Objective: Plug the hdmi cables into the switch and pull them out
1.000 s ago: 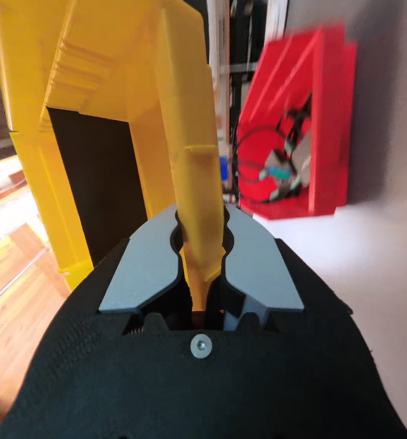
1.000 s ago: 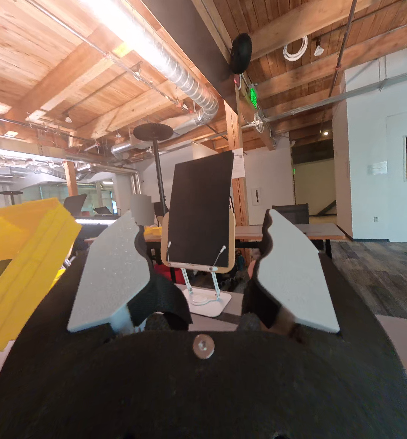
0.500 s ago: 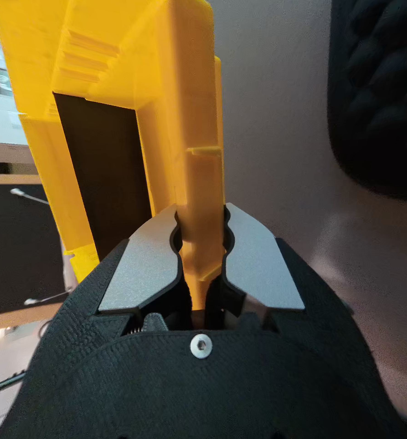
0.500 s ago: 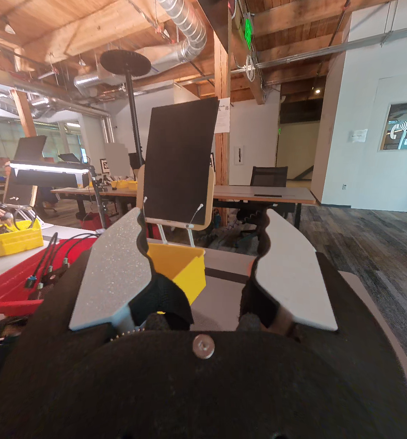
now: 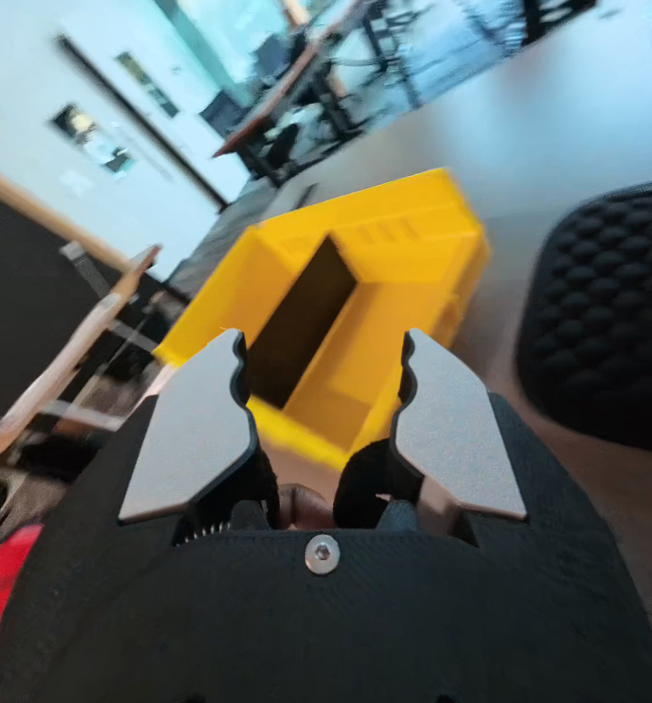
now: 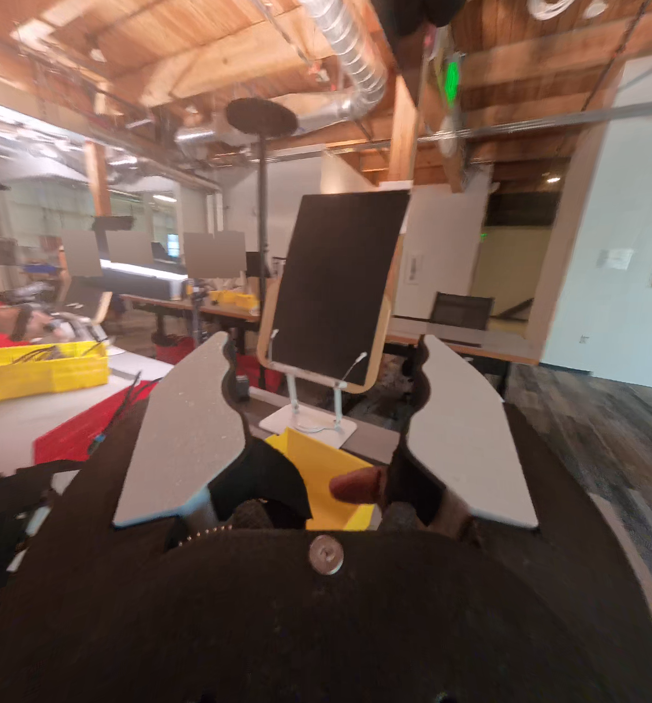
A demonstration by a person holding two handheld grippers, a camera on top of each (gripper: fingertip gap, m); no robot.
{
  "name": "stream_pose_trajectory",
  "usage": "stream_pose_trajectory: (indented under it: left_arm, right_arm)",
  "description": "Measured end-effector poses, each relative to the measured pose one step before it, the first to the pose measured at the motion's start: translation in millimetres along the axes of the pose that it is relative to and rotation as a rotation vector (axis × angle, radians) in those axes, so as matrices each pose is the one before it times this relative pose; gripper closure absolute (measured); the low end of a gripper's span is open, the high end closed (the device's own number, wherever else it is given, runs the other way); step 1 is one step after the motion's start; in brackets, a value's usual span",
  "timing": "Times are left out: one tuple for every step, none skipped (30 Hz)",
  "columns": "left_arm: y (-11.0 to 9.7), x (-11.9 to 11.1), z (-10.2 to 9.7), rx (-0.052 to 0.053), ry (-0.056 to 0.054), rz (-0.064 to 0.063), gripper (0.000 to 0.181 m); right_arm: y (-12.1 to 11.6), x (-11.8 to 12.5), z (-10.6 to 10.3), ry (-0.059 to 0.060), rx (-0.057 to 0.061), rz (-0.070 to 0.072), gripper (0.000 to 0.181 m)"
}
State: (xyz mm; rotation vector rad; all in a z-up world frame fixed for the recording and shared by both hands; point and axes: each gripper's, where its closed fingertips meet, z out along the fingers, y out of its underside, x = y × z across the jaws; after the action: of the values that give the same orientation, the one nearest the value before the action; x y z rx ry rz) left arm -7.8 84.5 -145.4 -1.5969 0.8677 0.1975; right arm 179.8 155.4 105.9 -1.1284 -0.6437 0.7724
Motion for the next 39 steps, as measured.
stream_pose_trajectory:
  left_arm:
    - [14.22,-23.24,-13.34,-0.0428,-0.0793,-0.0284,0.104]
    - [18.60,-22.22,-10.88,-0.0582,-0.0639,-0.0173,0.104]
    - [20.43,-18.89,-7.64,-0.0568,-0.0396,-0.0175,0.105]
    - [20.39,-14.07,-4.68,-0.0496,-0.0104,-0.0261,0.107]
    - [20.11,-10.54,-2.61,-0.0487,0.0073,-0.0319,0.109]
    - [20.09,-8.31,-1.06,-0.0545,0.0118,-0.0289,0.111]
    - [19.33,-5.71,-0.20,-0.0579,0.0159,-0.0140,0.113]
    - [17.61,-3.37,0.40,-0.0534,0.0147,0.0062,0.115]
    - [15.50,-3.62,0.76,-0.0482,-0.0005,0.0160,0.117]
    - [13.56,-2.96,1.15,-0.0467,-0.0047,0.0152,0.121]
    - [11.65,-1.31,1.57,-0.0451,0.0010,0.0087,0.123]
    - [9.50,-1.00,2.18,-0.0413,-0.0003,0.0025,0.124]
    - [8.27,-0.67,2.69,-0.0377,-0.0006,0.0058,0.126]
    - [7.32,-0.77,3.16,-0.0342,-0.0030,0.0143,0.130]
    - [6.14,-2.68,3.33,-0.0271,-0.0159,0.0185,0.132]
    - [5.78,-4.97,3.07,-0.0240,-0.0292,0.0184,0.135]
    - [6.03,-4.17,2.52,-0.0267,-0.0195,0.0151,0.145]
    - [3.75,-0.54,1.20,-0.0121,0.0080,0.0059,0.146]
    - [0.80,-0.21,-0.36,0.0076,0.0087,-0.0062,0.146]
    - [2.41,-0.43,-0.99,0.0002,0.0036,-0.0020,0.146]
    - [2.84,-0.75,-1.52,0.0016,-0.0022,-0.0005,0.146]
    - [3.24,-0.44,-2.04,0.0047,-0.0005,-0.0089,0.146]
    - [3.61,-0.10,-2.65,0.0073,0.0019,-0.0109,0.145]
    - [4.23,0.01,-3.36,0.0056,0.0021,-0.0068,0.145]
    - [5.01,0.07,-3.92,0.0019,0.0024,-0.0071,0.145]
    - [5.39,0.22,-4.56,-0.0013,0.0028,-0.0072,0.144]
    - [5.70,0.22,-4.62,-0.0024,0.0014,-0.0047,0.144]
    - [5.87,0.14,-4.85,-0.0021,-0.0006,-0.0032,0.144]
    - [6.02,-0.06,-4.84,-0.0004,-0.0025,0.0007,0.144]
    - [6.17,-0.18,-4.92,0.0012,-0.0024,0.0036,0.144]
    - [6.32,-0.14,-4.98,0.0014,0.0001,0.0038,0.144]
    - [6.68,-0.23,-5.20,0.0009,0.0021,0.0081,0.144]
    - [6.96,-0.28,-5.23,0.0006,0.0040,0.0101,0.144]
    - [7.30,-0.33,-5.36,0.0004,0.0064,0.0069,0.144]
    - [7.34,-0.41,-5.27,0.0015,0.0076,0.0063,0.144]
    - [7.36,-0.45,-5.16,0.0014,0.0086,0.0049,0.144]
    - [7.58,-0.42,-5.30,-0.0011,0.0094,0.0026,0.144]
    - [7.73,-0.47,-5.18,-0.0060,0.0095,-0.0027,0.144]
    - [7.61,-0.26,-5.00,-0.0102,0.0083,-0.0042,0.144]
  right_arm:
    - [-7.22,-6.49,4.91,0.0570,-0.0101,-0.0406,0.099]
    - [-2.57,-14.45,7.55,0.0203,-0.0408,-0.0787,0.104]
    - [2.91,-24.09,9.75,-0.0368,-0.0733,-0.0918,0.105]
    - [6.10,-30.49,11.46,-0.0768,-0.0821,-0.0842,0.105]
    - [9.55,-35.95,12.68,-0.1131,-0.0769,-0.0825,0.107]
    - [15.52,-39.45,14.34,-0.1427,-0.0870,-0.0724,0.109]
    - [21.23,-37.44,17.45,-0.1369,-0.0982,-0.0482,0.110]
    - [26.20,-31.25,21.06,-0.1076,-0.1059,-0.0318,0.110]
    - [29.45,-23.24,23.68,-0.0715,-0.1111,-0.0274,0.110]
    - [29.63,-14.54,24.65,-0.0316,-0.1082,-0.0241,0.109]
    - [26.03,-9.73,23.59,-0.0188,-0.0886,-0.0181,0.106]
    - [20.33,-8.98,21.05,-0.0363,-0.0598,0.0062,0.107]
    - [15.03,-3.65,17.31,-0.0221,-0.0412,0.0254,0.108]
    - [10.19,3.09,13.12,0.0146,-0.0227,0.0108,0.111]
    - [8.44,6.76,9.58,0.0452,-0.0203,-0.0178,0.114]
    - [8.95,2.46,7.54,0.0225,-0.0311,-0.0292,0.116]
    - [7.78,-1.94,5.66,-0.0047,-0.0287,-0.0179,0.121]
    - [6.75,-1.60,4.32,0.0000,-0.0199,-0.0135,0.131]
    - [5.20,-3.20,2.95,-0.0080,-0.0049,-0.0174,0.140]
    - [4.70,-0.60,1.17,0.0074,0.0036,-0.0043,0.148]
    - [5.69,4.43,-0.71,0.0314,-0.0019,-0.0001,0.147]
    - [8.67,3.68,-1.59,0.0164,-0.0190,0.0162,0.145]
    - [8.69,2.14,-2.22,-0.0023,-0.0145,0.0200,0.145]
    - [7.65,1.11,-2.43,-0.0096,-0.0041,0.0175,0.144]
    - [7.47,1.33,-2.42,-0.0046,-0.0016,0.0142,0.144]
    - [8.02,1.88,-2.06,0.0051,-0.0072,0.0097,0.144]
    - [8.16,2.29,-2.08,0.0105,-0.0091,0.0035,0.144]
    - [7.60,2.07,-2.07,0.0102,-0.0052,-0.0020,0.144]
    - [6.91,1.54,-2.13,0.0081,0.0047,-0.0138,0.145]
    - [7.64,1.55,-2.19,0.0062,0.0043,-0.0067,0.146]
    - [9.07,2.10,-2.56,0.0032,-0.0057,0.0106,0.146]
    - [9.96,1.91,-2.71,0.0007,-0.0098,0.0048,0.146]
    - [10.53,1.94,-2.91,-0.0005,-0.0113,0.0076,0.146]
    - [10.10,1.76,-2.85,-0.0021,-0.0074,0.0072,0.146]
    - [9.70,1.35,-2.94,-0.0015,-0.0026,0.0001,0.146]
    - [9.87,0.90,-3.08,-0.0035,-0.0047,0.0015,0.146]
    - [9.82,0.62,-3.27,-0.0042,-0.0063,-0.0006,0.145]
    - [10.31,0.66,-3.32,-0.0031,-0.0123,0.0054,0.145]
    - [10.94,1.08,-2.90,0.0013,-0.0195,0.0108,0.144]
